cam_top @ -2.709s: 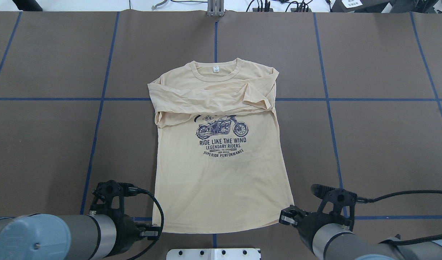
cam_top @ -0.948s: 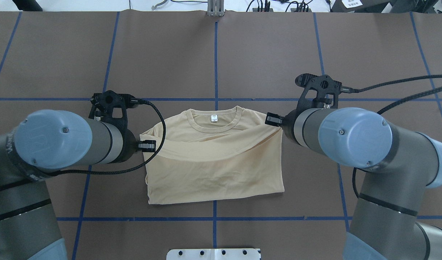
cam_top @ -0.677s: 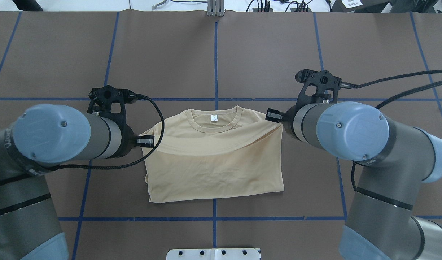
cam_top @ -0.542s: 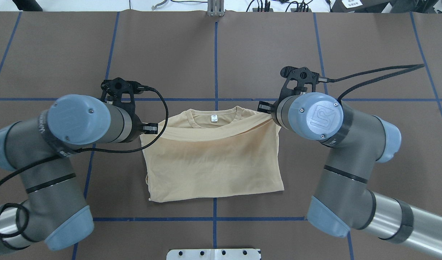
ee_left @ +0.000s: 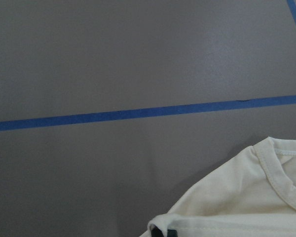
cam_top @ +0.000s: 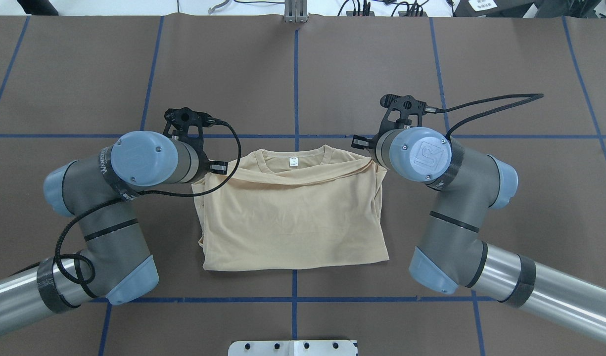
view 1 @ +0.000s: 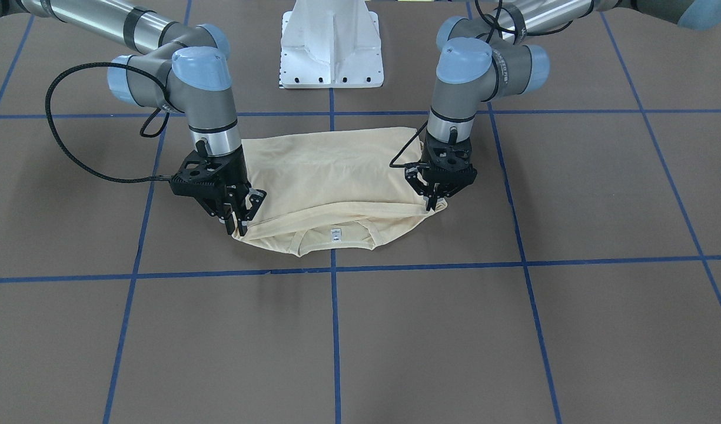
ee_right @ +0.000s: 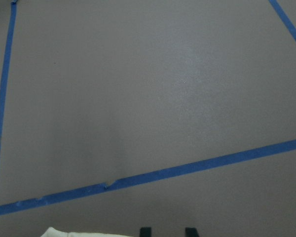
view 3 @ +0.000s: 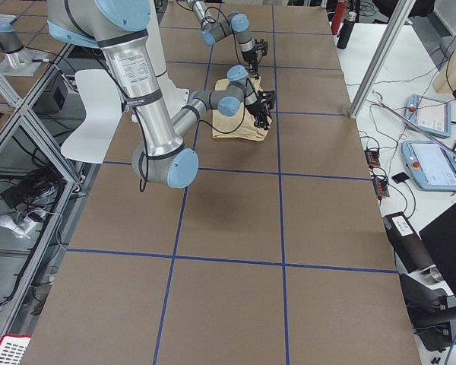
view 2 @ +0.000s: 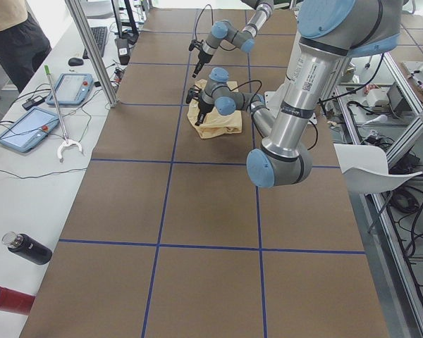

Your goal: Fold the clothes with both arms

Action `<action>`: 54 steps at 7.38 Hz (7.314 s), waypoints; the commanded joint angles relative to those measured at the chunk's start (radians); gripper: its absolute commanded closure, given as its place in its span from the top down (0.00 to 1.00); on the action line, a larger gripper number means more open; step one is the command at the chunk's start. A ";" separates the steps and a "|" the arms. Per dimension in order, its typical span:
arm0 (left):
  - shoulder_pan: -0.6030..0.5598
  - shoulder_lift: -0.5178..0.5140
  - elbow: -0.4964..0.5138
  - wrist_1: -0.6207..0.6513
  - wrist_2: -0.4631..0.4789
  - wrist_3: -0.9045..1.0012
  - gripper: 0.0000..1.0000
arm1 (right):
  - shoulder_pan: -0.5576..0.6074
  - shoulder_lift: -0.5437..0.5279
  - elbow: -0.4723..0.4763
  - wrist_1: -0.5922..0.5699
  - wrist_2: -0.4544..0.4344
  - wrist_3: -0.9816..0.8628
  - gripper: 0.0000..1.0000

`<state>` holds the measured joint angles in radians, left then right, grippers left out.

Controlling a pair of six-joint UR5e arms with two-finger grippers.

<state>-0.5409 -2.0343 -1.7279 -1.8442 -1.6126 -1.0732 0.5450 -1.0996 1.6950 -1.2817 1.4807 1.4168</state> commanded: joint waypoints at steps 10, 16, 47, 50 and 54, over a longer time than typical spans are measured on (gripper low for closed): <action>0.262 0.200 -0.188 -0.155 0.025 -0.261 0.79 | 0.096 -0.120 0.146 0.012 0.173 -0.179 1.00; 0.285 0.226 -0.188 -0.155 0.026 -0.264 0.12 | 0.095 -0.117 0.146 0.013 0.171 -0.177 1.00; -0.370 -0.056 0.392 -0.475 -0.190 0.490 1.00 | -0.145 0.498 -0.450 -0.136 -0.063 0.182 0.44; -0.370 -0.056 0.392 -0.475 -0.191 0.490 1.00 | -0.157 0.509 -0.477 -0.137 -0.063 0.182 0.44; -0.370 -0.056 0.392 -0.475 -0.190 0.490 1.00 | -0.160 0.501 -0.474 -0.142 -0.063 0.149 0.44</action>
<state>-0.9112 -2.0908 -1.3361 -2.3194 -1.8029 -0.5829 0.3863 -0.5929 1.2207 -1.4216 1.4180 1.5747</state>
